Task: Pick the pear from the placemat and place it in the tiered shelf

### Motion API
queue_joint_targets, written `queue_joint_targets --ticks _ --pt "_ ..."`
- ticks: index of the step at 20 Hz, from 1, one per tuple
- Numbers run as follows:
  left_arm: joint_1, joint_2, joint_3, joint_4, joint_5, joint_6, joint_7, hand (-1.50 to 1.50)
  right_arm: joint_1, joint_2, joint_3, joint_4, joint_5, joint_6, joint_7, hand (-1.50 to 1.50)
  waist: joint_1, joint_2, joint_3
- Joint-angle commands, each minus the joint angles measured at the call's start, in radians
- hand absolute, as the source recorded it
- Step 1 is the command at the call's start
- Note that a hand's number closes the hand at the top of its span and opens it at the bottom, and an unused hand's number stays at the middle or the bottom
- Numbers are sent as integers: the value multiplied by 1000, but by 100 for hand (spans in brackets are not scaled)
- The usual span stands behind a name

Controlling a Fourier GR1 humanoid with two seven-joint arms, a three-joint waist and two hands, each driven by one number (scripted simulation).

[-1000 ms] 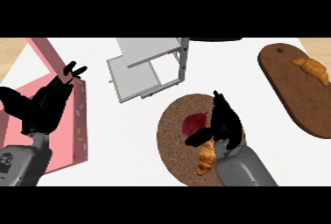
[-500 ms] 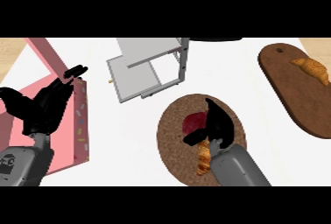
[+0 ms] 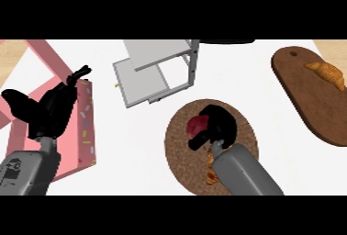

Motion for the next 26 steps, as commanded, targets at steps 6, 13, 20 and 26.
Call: queue_joint_targets --ticks 6,13,20,26 --pt "-98 -47 -100 6 -8 -61 5 0 -272 12 427 30 -57 141 36 150 240 41 0" --pt "-141 -80 -139 45 -18 -64 7 0 -454 12 490 5 -175 56 102 150 255 41 0" --pt "-141 -61 -131 68 -21 -70 6 0 -660 11 416 -73 -151 -165 156 150 233 11 -1" --pt "-159 -51 -96 94 -12 -46 19 0 -813 11 358 -54 -136 -240 232 150 179 9 -3"
